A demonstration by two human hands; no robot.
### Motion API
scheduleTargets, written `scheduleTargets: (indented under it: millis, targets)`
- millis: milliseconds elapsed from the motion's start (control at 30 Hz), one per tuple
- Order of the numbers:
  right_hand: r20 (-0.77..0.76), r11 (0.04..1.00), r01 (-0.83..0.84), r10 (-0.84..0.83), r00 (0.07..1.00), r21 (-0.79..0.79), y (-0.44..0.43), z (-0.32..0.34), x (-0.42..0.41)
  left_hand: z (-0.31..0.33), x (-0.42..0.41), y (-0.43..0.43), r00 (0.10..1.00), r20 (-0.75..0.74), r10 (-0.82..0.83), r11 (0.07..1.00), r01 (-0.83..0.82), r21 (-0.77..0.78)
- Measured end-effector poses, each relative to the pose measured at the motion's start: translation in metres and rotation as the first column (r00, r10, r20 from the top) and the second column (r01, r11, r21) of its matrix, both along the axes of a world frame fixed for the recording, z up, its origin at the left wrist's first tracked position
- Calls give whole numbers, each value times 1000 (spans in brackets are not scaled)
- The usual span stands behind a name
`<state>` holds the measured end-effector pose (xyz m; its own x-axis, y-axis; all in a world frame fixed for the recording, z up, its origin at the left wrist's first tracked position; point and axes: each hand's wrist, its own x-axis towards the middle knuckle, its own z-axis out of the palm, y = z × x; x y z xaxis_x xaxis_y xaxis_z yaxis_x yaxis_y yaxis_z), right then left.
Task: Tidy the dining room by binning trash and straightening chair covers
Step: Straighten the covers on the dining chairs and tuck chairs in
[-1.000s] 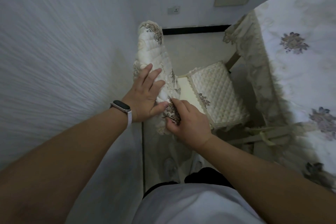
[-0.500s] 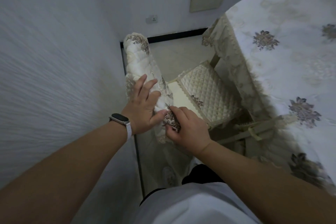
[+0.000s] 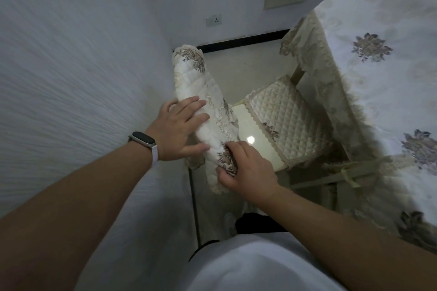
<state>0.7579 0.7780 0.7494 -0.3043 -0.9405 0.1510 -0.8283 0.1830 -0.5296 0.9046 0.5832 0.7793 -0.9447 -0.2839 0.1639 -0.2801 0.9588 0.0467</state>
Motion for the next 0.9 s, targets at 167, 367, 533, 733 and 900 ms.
scheduleTargets:
  millis: [167,367,533,733,900]
  targets:
    - [108,999,-41,38,993,23,-6,1,-1,6,0,-24,999,46,-26,999,25,27]
    - [141,999,-32,27,990,35,-7,1,14,4,9,-25,998,49,-32,995,27,91]
    - [99,999,27,-29,995,21,-12,2,39,2,25,-33,995,77,-67,995,62,75]
    - [203,999,-3,-6,979,44,-16,-4,71,5,55,-39,985,153,-83,996,75,57]
    - [219,995,-59,42,975,75,-21,-3,88,7,75,-41,979,198,-41,999,33,42]
